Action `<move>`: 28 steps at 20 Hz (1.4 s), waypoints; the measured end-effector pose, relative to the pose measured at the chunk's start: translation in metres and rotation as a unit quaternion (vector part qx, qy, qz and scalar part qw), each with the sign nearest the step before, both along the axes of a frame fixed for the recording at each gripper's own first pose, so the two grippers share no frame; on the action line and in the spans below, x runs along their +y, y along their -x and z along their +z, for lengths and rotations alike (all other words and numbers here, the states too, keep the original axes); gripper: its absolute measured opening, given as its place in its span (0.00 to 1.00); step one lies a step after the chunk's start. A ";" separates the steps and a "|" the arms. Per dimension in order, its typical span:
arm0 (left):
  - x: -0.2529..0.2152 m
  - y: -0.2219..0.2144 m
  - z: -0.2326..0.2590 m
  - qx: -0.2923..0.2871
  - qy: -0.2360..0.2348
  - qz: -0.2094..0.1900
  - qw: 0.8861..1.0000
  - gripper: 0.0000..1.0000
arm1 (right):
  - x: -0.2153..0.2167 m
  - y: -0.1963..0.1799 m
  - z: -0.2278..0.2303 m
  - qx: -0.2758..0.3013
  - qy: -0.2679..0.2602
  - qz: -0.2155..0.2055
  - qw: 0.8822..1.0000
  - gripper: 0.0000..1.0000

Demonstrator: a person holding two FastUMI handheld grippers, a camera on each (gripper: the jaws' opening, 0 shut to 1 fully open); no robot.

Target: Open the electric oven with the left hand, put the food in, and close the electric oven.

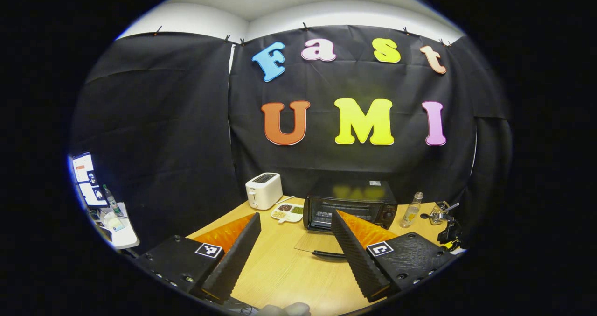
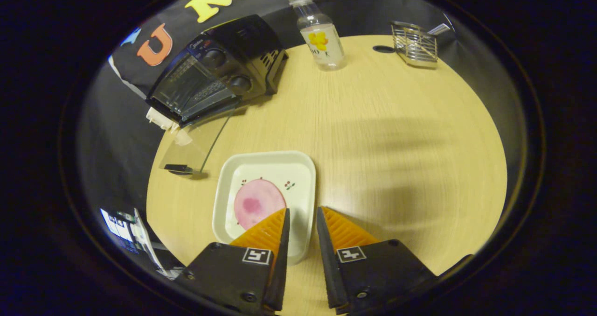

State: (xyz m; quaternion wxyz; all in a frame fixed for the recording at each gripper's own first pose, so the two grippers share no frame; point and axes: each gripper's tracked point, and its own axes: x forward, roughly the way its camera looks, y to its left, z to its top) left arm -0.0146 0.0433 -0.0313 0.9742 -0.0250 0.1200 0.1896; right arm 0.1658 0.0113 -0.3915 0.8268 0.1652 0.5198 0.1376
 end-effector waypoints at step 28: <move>-0.009 -0.021 -0.015 0.005 0.010 -0.002 1.000 0.97 | -0.019 -0.018 0.021 0.079 -0.186 -0.083 0.976 0.00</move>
